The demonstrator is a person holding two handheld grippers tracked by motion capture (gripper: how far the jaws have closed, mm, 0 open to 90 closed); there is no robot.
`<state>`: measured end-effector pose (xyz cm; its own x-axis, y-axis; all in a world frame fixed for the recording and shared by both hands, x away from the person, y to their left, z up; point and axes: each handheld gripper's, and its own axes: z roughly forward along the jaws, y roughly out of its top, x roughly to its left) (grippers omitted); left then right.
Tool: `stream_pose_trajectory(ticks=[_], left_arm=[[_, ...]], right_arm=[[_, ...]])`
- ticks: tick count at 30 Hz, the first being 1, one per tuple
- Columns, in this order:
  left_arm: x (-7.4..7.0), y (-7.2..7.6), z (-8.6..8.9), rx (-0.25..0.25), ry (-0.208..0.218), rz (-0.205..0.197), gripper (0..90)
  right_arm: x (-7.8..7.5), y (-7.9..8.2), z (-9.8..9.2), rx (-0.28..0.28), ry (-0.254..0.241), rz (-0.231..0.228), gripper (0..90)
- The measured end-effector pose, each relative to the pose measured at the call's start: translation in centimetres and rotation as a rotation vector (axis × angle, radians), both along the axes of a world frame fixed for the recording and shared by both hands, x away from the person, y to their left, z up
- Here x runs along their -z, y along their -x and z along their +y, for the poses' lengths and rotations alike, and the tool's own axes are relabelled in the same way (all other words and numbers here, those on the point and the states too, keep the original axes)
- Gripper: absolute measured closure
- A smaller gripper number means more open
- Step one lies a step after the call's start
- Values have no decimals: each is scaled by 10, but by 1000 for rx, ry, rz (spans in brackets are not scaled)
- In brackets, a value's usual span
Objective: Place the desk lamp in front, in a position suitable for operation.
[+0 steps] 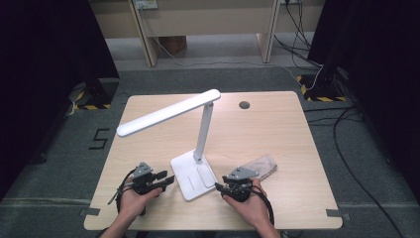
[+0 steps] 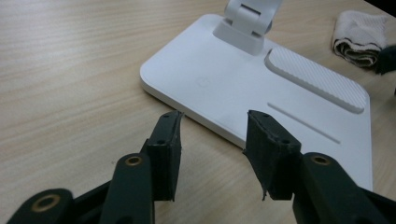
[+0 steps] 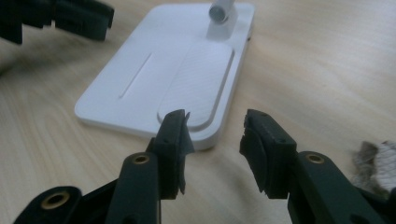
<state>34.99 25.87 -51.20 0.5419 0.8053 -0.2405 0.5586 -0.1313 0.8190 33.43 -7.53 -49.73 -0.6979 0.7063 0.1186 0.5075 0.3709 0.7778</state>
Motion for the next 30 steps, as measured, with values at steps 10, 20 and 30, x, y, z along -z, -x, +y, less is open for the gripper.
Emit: stream_pose_trajectory(ticks=[10,20,30], left_arm=[[-25,-19,-26,74,-18,-104,445],[-35,-54,-55,125,-29,-147,389],[-47,-70,-82,167,-88,-217,402]], right_arm=[[6,6,11,-15,2,21,548],[10,3,16,-16,7,42,553],[13,0,17,1,26,52,560]])
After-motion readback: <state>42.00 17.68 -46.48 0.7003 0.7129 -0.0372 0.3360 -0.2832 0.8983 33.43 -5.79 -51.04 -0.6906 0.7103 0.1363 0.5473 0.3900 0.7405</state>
